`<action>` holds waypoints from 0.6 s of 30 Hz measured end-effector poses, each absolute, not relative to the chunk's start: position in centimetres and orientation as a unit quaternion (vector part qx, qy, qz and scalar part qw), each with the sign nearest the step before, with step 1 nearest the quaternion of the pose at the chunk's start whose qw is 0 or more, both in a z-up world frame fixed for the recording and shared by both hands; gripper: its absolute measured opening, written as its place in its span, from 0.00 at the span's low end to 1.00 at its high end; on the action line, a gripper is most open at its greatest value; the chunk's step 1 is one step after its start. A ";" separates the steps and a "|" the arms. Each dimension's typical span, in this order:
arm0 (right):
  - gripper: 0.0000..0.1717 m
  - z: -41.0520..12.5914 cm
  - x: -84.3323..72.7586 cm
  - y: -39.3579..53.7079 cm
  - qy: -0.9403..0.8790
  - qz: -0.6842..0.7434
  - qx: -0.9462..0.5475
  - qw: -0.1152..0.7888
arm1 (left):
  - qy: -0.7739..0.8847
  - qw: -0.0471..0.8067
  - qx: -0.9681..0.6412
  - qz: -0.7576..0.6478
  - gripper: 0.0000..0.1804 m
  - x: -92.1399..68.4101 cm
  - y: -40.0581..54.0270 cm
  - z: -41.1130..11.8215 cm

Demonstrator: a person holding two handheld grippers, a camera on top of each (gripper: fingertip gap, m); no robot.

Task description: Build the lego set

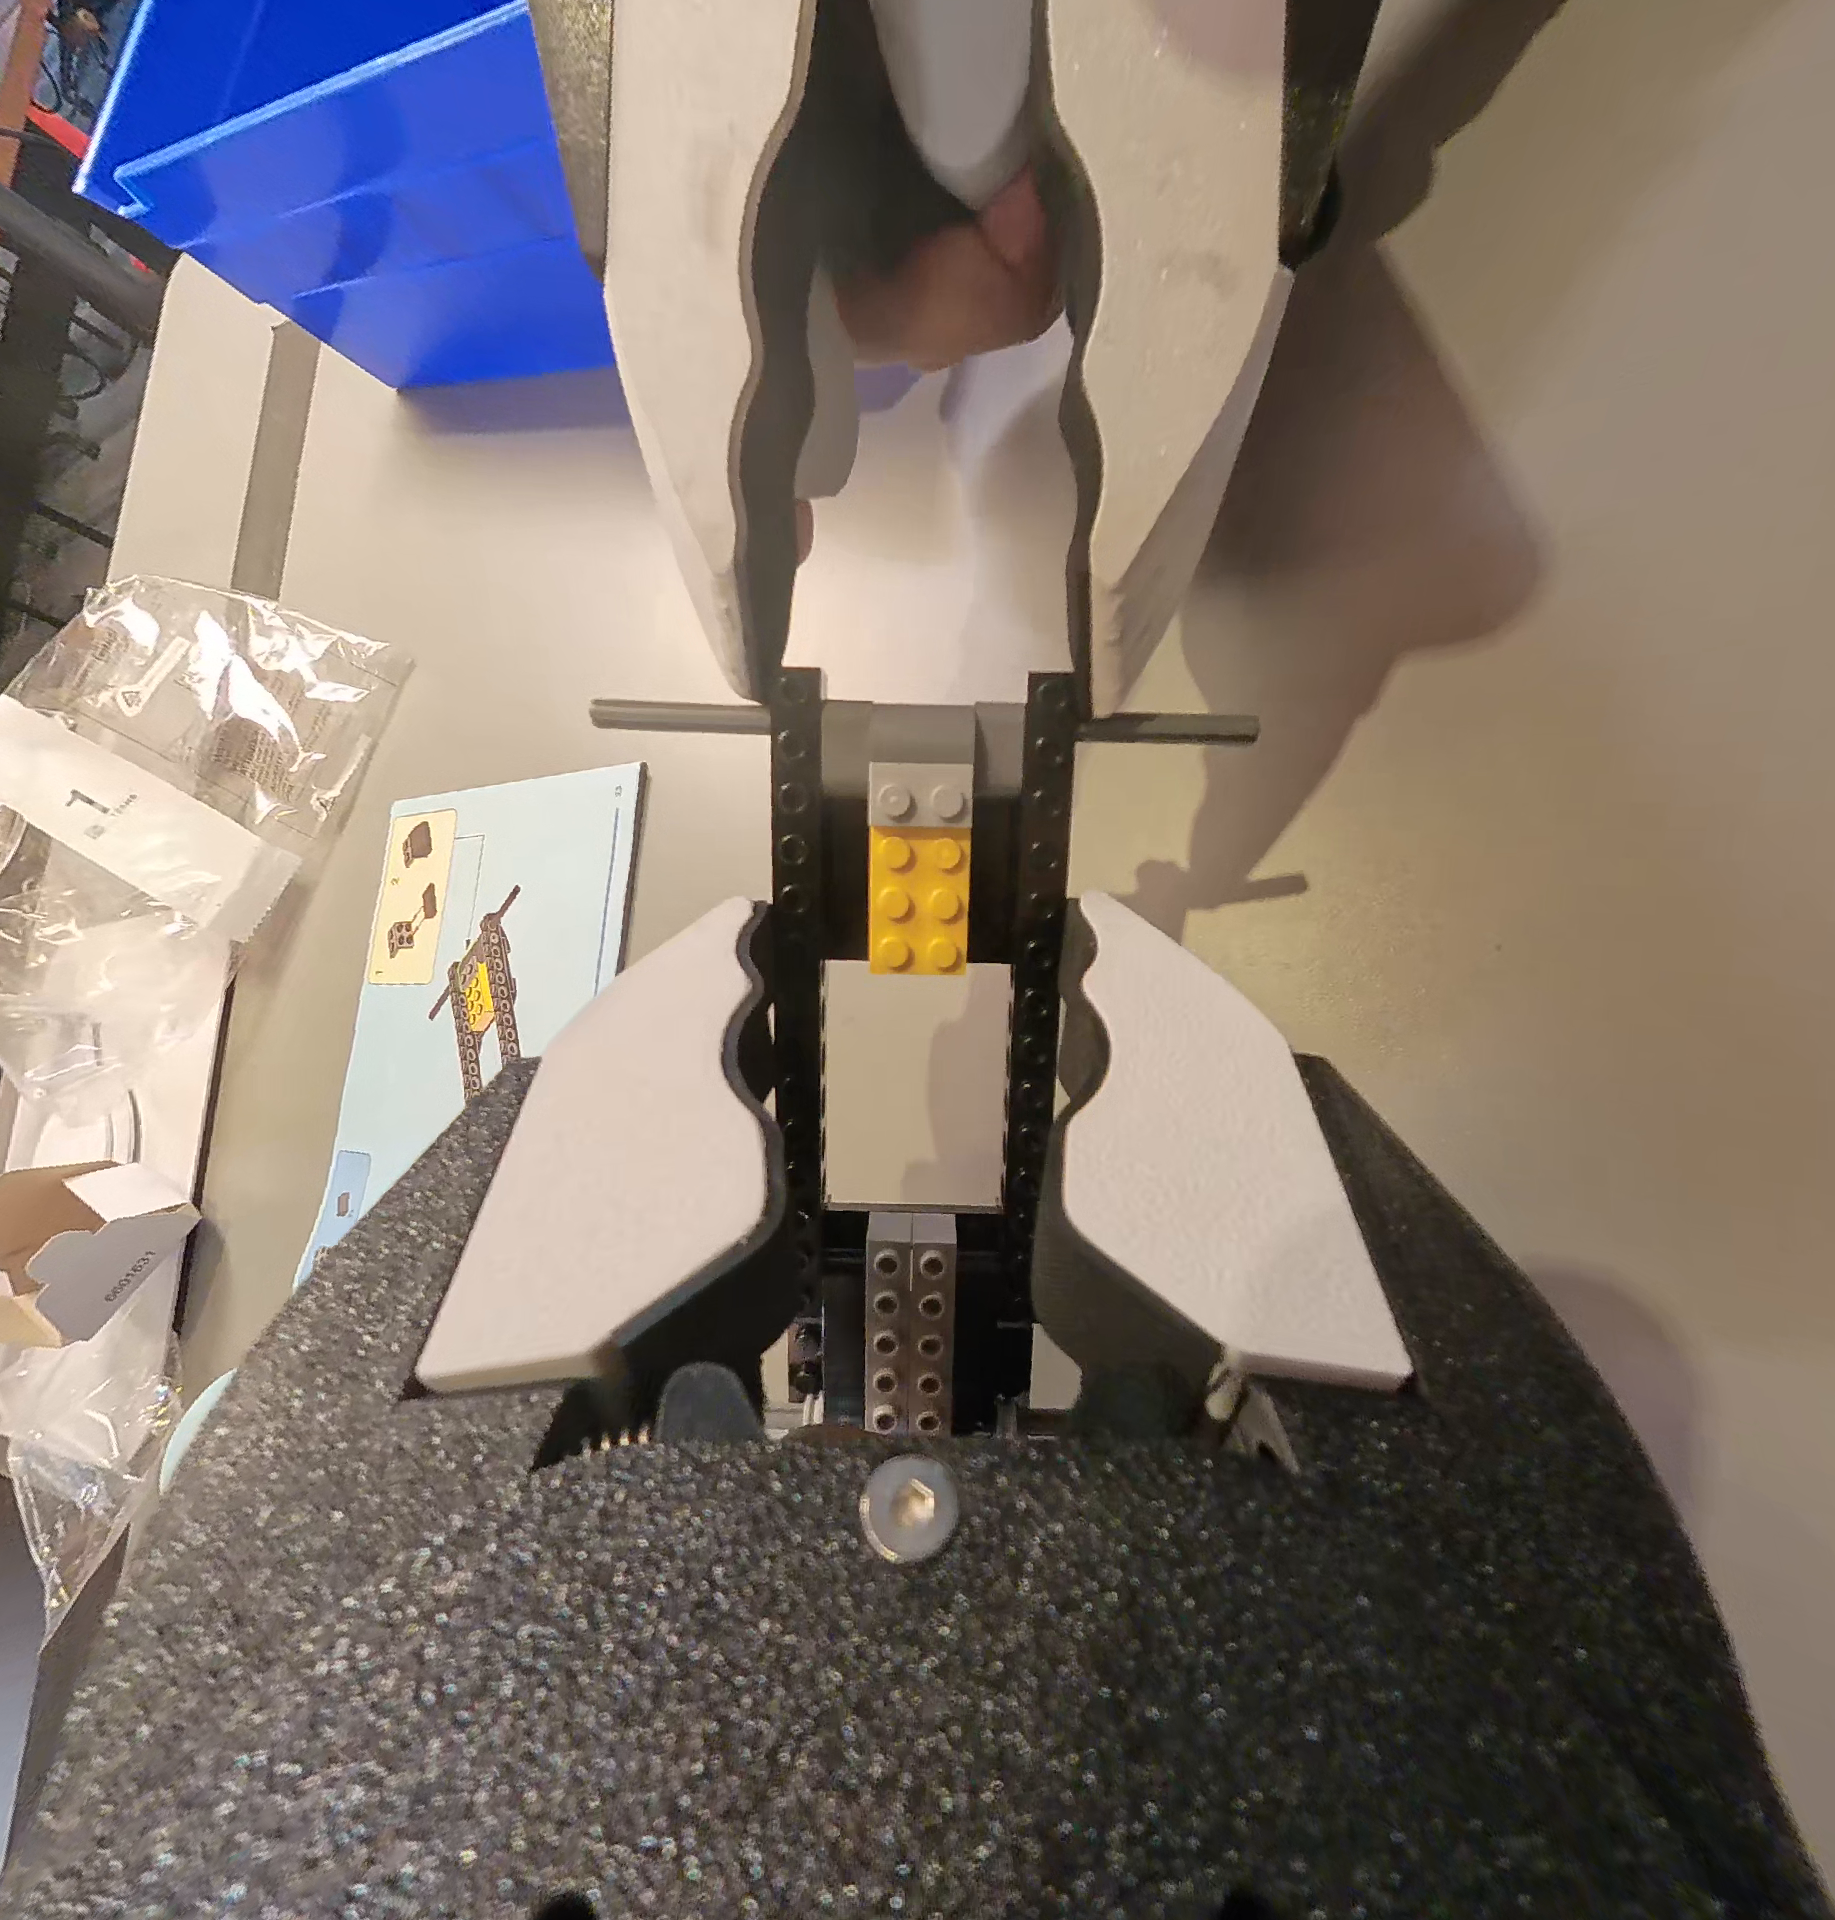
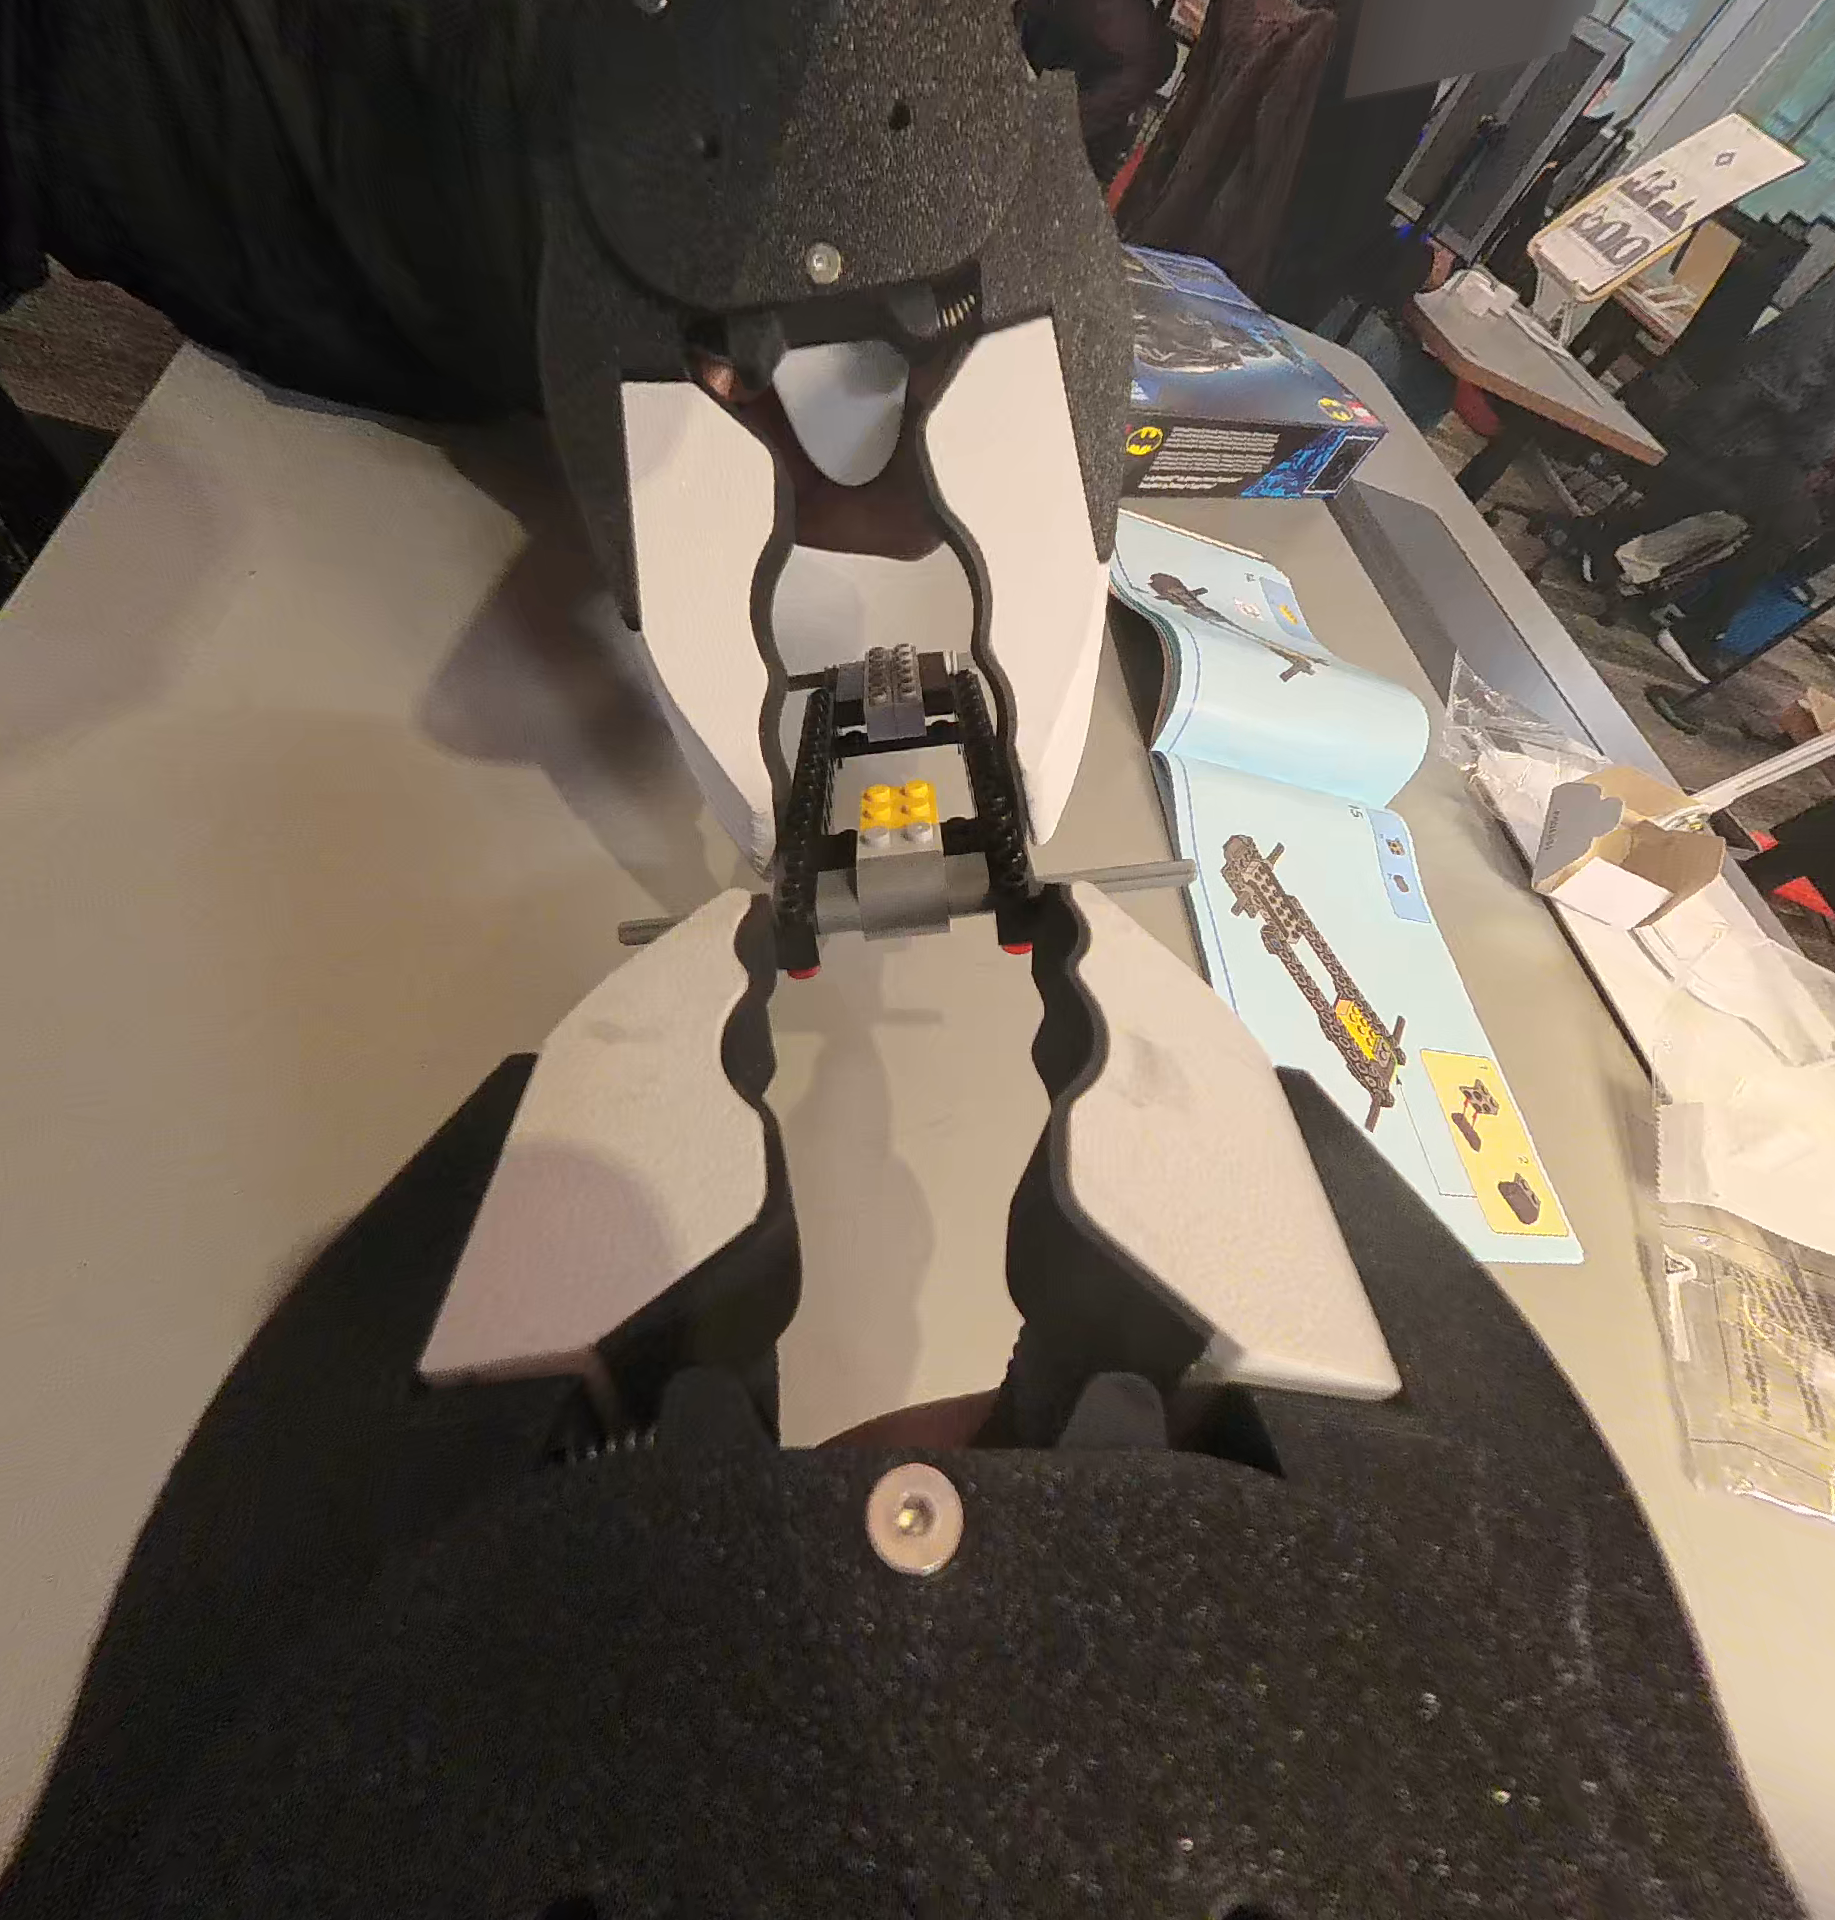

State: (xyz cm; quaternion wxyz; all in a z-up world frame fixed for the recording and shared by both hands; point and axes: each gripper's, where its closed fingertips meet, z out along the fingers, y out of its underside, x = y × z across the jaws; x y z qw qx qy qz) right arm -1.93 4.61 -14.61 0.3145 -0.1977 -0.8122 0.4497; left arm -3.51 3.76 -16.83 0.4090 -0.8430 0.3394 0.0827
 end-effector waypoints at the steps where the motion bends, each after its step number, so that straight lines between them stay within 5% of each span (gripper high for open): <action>1: 0.28 -14.6 -1.9 4.6 -0.813 0.449 -0.198 0.315 | 0.340 0.409 -0.843 0.083 0.29 -3.5 3.8 -16.8; 18: 0.28 -14.8 -2.0 4.7 -0.814 0.450 -0.196 0.311 | 0.339 0.406 -0.845 0.081 0.29 -3.5 3.7 -16.9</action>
